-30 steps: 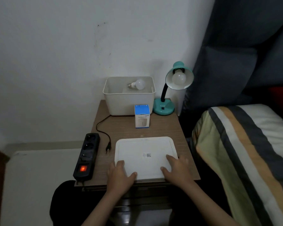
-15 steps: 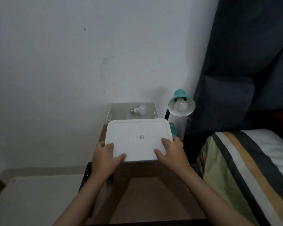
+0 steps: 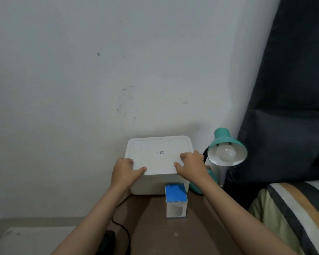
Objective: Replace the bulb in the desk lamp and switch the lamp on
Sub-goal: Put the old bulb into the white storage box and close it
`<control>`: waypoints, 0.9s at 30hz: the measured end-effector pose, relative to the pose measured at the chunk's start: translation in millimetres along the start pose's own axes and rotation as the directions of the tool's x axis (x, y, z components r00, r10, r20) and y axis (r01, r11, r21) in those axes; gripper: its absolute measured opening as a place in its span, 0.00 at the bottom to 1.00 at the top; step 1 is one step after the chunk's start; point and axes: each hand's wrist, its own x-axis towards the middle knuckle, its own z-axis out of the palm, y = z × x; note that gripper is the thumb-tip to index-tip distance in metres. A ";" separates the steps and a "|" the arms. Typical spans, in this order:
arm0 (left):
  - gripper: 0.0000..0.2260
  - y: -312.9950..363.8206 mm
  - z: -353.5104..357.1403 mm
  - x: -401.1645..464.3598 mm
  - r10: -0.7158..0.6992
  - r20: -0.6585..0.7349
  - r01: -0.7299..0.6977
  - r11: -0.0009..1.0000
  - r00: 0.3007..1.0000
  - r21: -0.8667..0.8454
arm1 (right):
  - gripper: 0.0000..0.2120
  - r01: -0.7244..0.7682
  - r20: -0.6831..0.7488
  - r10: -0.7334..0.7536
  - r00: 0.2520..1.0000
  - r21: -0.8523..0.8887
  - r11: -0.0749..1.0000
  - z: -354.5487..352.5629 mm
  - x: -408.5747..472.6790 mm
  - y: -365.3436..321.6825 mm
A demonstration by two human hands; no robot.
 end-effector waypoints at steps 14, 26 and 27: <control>0.17 -16.4 32.0 38.4 0.046 0.032 -0.050 0.992 0.998 0.120 | 0.22 -0.015 0.065 0.014 0.998 0.009 1.000 30.1 24.0 5.0; 0.28 -14.5 23.8 40.8 0.013 0.281 -0.103 0.945 0.960 0.310 | 0.22 -0.025 0.126 0.042 0.991 -0.134 0.991 21.0 16.4 -4.9; 0.28 -16.6 21.1 34.4 0.021 0.282 -0.099 0.959 0.959 0.266 | 0.22 -0.002 0.103 0.017 0.995 -0.152 0.988 21.1 10.4 -9.7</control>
